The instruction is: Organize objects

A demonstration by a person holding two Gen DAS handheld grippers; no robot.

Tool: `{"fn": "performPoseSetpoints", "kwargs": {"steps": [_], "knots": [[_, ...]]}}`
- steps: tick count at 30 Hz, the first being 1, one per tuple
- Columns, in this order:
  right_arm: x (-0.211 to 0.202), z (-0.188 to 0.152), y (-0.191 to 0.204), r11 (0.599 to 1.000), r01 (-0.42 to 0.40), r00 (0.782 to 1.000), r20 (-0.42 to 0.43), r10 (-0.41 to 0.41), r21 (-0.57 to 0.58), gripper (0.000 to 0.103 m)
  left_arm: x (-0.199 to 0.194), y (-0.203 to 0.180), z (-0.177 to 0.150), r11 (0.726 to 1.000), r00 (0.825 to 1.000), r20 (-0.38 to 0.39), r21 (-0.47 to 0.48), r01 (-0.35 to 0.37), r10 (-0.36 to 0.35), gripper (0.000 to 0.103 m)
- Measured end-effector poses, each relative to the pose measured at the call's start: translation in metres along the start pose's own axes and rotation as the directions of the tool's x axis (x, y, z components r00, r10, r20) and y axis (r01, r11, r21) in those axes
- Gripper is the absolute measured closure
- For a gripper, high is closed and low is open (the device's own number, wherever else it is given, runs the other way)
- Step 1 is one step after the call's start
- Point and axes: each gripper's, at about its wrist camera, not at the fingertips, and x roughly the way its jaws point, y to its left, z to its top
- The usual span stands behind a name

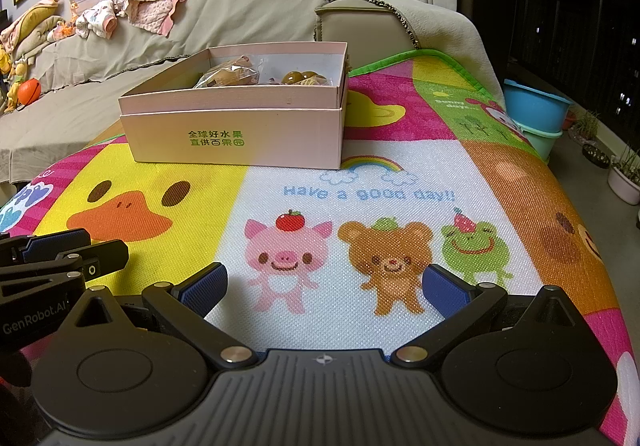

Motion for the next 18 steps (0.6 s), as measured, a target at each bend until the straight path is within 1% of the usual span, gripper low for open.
{"fn": "performPoseSetpoints", "kwargs": {"steps": [12,18], "knots": [[0.0,0.0,-0.0001,1.0,0.0,1.0,0.0,0.0,0.0,0.0,0.0004,0.0005,0.0003,1.0,1.0,0.0,-0.007,0.003,-0.003,0.063],[0.0,0.0002,-0.0004,1.0,0.0,1.0,0.0,0.0,0.0,0.0,0.0007,-0.0015,-0.0002,1.0,1.0,-0.002,0.01,-0.01,0.01,0.063]]}}
